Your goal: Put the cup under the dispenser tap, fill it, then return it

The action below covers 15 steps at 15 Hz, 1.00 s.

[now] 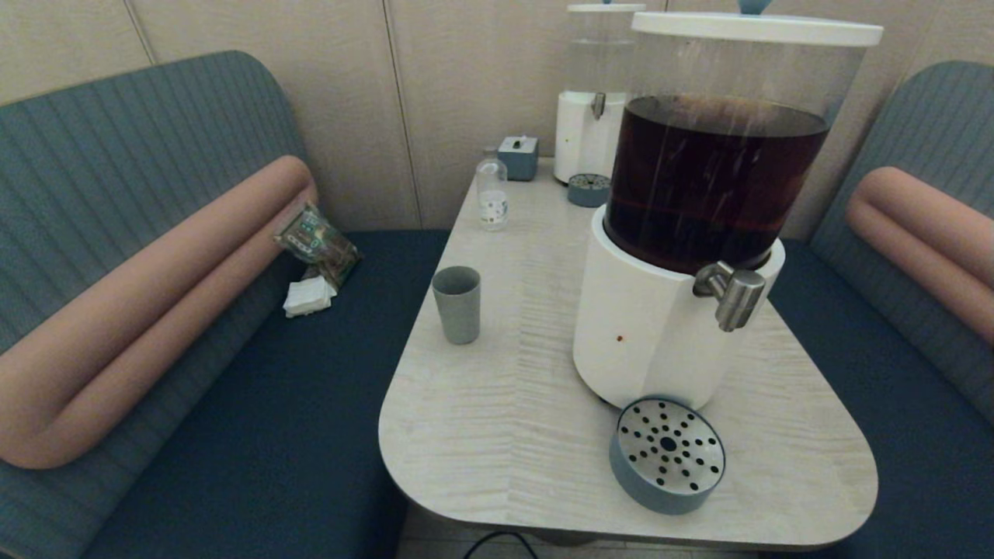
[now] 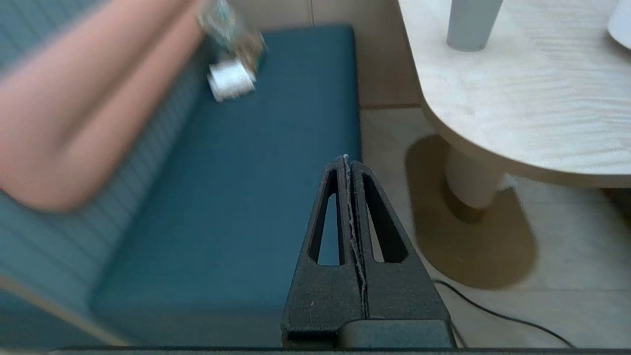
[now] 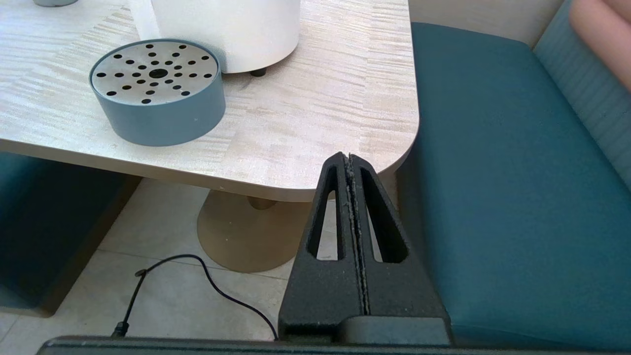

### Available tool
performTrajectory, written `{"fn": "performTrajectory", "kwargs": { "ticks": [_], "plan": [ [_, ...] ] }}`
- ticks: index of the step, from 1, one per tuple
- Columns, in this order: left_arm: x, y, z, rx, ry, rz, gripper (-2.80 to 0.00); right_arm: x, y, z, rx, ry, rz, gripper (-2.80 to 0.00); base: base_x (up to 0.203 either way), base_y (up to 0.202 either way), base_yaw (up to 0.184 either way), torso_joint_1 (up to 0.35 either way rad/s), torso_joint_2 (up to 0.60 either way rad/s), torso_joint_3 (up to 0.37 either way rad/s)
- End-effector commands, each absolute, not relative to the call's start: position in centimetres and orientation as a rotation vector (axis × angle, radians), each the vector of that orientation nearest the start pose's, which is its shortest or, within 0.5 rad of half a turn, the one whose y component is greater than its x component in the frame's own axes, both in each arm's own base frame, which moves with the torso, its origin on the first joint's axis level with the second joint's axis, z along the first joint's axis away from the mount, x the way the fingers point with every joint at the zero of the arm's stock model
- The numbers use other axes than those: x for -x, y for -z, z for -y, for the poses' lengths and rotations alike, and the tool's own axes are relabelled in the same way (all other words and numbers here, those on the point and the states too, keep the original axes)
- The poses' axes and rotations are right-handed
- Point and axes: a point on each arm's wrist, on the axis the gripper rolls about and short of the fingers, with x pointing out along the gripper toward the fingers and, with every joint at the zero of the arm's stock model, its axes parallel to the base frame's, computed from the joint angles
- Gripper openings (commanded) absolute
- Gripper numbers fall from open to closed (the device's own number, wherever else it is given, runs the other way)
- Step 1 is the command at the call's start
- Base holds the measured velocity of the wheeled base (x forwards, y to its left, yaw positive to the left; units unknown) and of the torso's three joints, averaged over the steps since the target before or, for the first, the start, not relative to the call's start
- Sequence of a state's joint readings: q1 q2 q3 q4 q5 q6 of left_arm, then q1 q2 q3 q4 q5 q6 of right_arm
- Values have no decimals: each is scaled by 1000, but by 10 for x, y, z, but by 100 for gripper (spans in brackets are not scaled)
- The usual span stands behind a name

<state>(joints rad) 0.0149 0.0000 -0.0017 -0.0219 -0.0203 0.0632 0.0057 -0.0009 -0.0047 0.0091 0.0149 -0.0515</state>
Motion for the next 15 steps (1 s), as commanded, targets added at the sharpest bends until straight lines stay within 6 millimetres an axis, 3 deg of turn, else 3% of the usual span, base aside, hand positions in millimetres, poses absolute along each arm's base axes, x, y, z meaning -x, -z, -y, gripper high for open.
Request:
{"fn": "performTrajectory", "kwargs": {
  "ticks": [1, 15],
  "plan": [
    [23, -76, 1, -19, 7, 0, -280, 23, -76, 0, 52, -22, -1, -280, 0, 0, 0, 0, 0, 0],
    [23, -76, 1, 8, 2, -2, -280, 23, -76, 0, 52, -22, -1, -280, 0, 0, 0, 0, 0, 0]
  ]
}}
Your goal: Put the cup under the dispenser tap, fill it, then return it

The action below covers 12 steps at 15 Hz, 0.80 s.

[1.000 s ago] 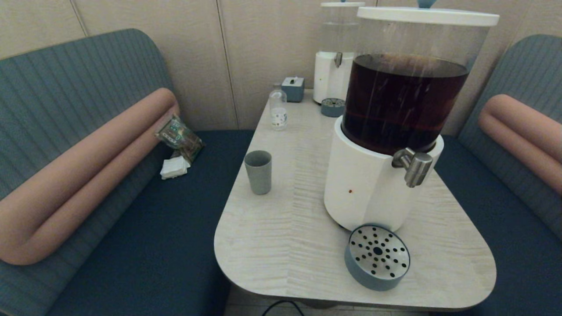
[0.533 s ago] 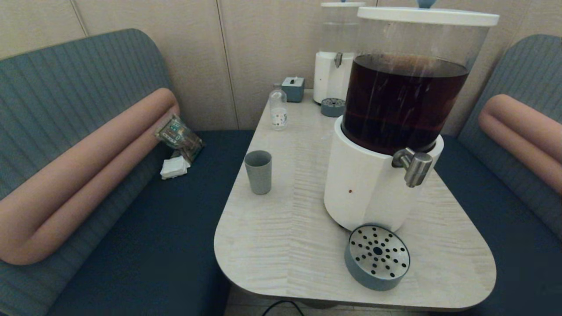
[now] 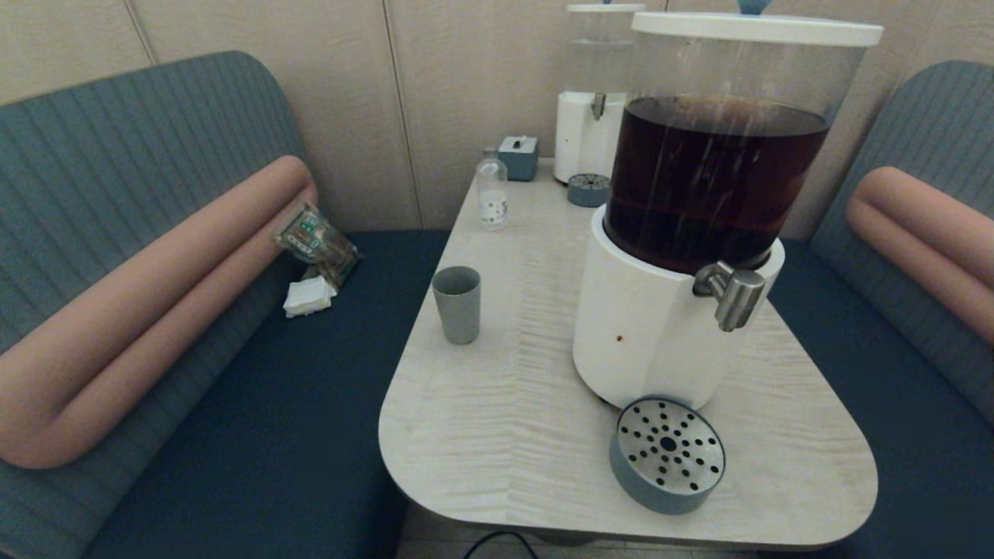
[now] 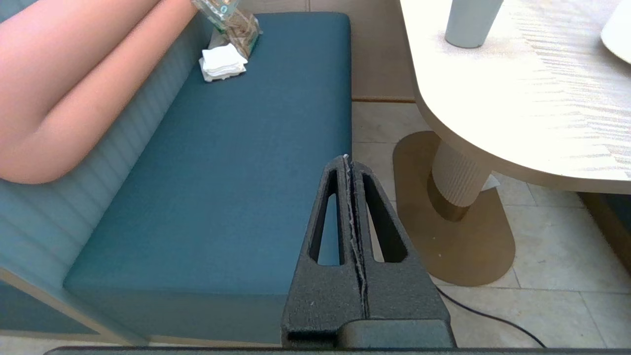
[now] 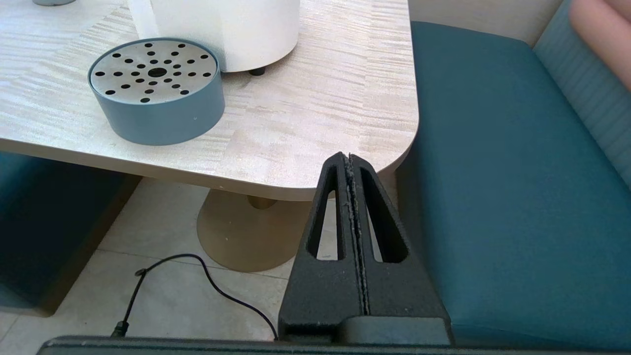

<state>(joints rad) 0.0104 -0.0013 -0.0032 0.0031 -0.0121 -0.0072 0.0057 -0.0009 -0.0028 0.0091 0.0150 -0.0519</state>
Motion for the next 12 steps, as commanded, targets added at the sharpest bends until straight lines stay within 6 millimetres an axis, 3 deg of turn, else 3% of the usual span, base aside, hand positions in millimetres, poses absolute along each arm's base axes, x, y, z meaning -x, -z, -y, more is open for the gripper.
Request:
{"fn": "performTrajectory", "kwargs": {
  "ticks": [1, 12],
  "plan": [
    [23, -76, 1, 8, 2, -2, -280, 23, -75, 0, 52, -22, -3, -280, 0, 0, 0, 0, 0, 0],
    [23, -76, 1, 8, 2, -2, -280, 23, -76, 0, 52, -22, -1, -280, 0, 0, 0, 0, 0, 0]
  ]
}}
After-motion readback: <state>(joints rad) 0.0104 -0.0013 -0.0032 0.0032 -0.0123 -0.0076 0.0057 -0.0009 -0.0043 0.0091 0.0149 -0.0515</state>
